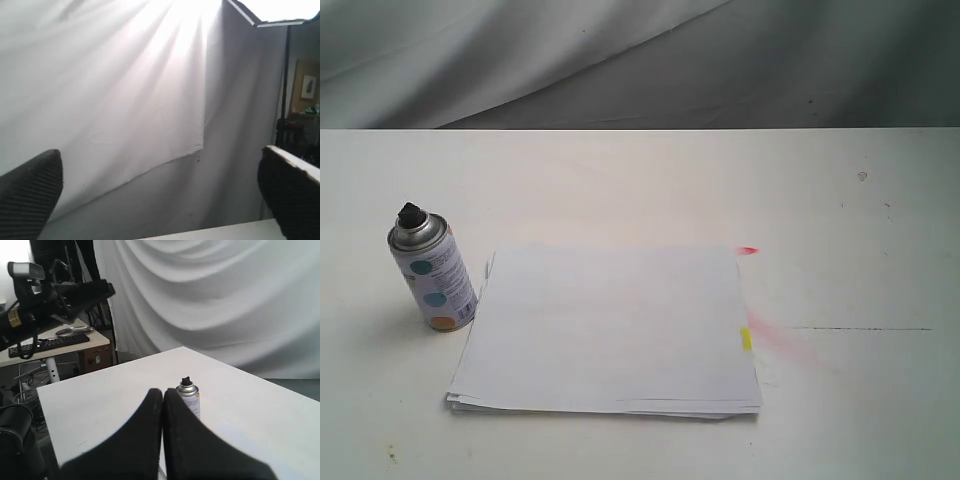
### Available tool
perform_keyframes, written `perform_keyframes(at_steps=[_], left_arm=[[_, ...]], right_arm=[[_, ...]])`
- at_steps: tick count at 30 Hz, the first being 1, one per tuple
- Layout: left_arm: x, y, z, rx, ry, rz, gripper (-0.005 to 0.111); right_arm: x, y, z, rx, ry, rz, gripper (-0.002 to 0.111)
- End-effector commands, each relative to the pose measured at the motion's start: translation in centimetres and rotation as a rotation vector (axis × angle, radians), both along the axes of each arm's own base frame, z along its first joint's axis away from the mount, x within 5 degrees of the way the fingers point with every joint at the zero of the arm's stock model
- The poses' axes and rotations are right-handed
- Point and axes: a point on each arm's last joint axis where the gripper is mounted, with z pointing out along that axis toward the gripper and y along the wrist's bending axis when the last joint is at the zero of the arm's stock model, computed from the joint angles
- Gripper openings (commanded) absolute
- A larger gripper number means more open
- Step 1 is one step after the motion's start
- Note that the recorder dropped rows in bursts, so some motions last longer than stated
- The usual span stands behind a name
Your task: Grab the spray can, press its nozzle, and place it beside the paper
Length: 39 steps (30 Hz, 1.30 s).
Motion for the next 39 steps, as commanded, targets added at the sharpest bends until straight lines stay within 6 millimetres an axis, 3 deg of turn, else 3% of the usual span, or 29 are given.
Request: perform_keyframes(at_steps=[1, 6, 10, 15, 23, 29, 32, 39], left_arm=[[-3.4, 0.7, 0.4, -0.050, -0.042, -0.034, 0.090], [-5.9, 1.3, 0.7, -0.107, -0.113, -0.074, 0.066], [-6.2, 1.4, 0.7, -0.147, -0.119, -0.088, 0.045], [-6.0, 1.5, 0.3, -0.208, -0.050, -0.091, 0.000], [-5.4, 1.3, -1.3, -0.144, -0.028, -0.076, 0.000], [-5.3, -1.2, -6.0, 0.061, -0.236, -0.265, 0.000], [-5.2, -1.7, -8.3, 0.096, -0.216, -0.307, 0.000], [-4.8, -1.5, -8.9, 0.096, -0.157, -0.286, 0.000]], right_arm=[[-2.4, -0.5, -0.5, -0.017, 0.006, 0.028, 0.000], [-4.8, -1.2, -0.4, 0.019, -0.079, 0.023, 0.000], [-5.3, -1.4, -0.2, 0.034, -0.116, 0.008, 0.000], [-4.8, -1.8, -0.3, 0.067, -0.139, -0.044, 0.000], [-2.4, -2.5, -2.9, 0.152, -0.119, -0.195, 0.000], [-0.9, -3.0, -5.6, 0.164, -0.086, -0.293, 0.000], [-0.3, -3.4, -6.7, 0.175, -0.086, -0.353, 0.000], [0.2, -3.5, -8.4, 0.167, -0.052, -0.384, 0.000]])
